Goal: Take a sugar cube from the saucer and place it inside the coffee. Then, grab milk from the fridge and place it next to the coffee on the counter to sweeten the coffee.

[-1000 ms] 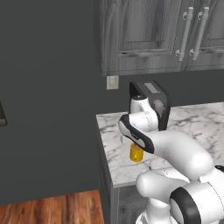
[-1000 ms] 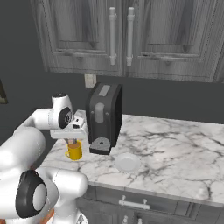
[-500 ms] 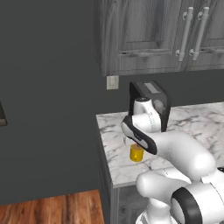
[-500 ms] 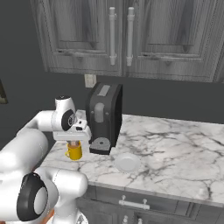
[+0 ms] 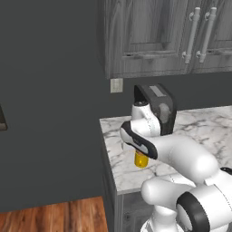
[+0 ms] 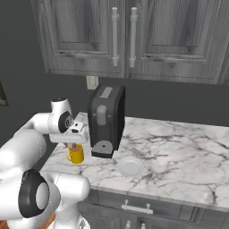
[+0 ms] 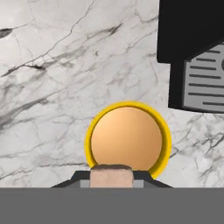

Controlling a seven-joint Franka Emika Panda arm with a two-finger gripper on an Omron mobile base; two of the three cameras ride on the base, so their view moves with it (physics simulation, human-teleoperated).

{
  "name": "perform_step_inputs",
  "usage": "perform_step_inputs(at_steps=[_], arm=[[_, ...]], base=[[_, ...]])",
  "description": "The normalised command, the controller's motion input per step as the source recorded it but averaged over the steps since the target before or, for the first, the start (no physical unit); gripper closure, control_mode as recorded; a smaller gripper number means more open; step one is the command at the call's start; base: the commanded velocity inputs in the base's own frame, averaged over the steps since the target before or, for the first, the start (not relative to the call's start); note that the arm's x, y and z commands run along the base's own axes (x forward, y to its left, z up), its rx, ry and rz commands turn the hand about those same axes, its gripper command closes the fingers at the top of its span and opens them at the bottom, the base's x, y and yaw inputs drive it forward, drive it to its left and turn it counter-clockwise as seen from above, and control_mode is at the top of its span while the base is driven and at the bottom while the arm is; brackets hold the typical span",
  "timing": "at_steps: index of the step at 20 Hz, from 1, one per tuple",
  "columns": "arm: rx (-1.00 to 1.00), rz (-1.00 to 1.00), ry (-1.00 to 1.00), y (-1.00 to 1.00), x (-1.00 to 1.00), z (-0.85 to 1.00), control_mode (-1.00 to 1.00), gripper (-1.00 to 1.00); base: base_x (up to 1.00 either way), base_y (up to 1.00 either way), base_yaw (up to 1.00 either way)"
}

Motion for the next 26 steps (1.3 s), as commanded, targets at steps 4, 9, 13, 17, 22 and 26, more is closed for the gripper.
perform_step_inputs(at_steps=[4, 9, 13, 17, 22, 26], arm=[[0.06, 0.0, 0.0, -0.42, 0.0, 0.0, -1.0, 1.0], [0.02, 0.0, 0.0, -0.17, 0.0, 0.0, -1.0, 1.0], [0.0, 0.0, 0.01, 0.04, 0.0, -0.04, -1.0, 1.0], [0.0, -0.02, 0.01, 0.09, 0.0, -0.01, -1.0, 1.0], [0.0, -0.01, 0.01, 0.0, 0.0, -0.03, -1.0, 1.0], [0.0, 0.0, 0.01, 0.02, 0.0, -0.03, -1.0, -1.0]], base=[[0.0, 0.0, 0.0], [0.0, 0.0, 0.0], [0.0, 0.0, 0.0], [0.0, 0.0, 0.0], [0.0, 0.0, 0.0], [0.0, 0.0, 0.0]])
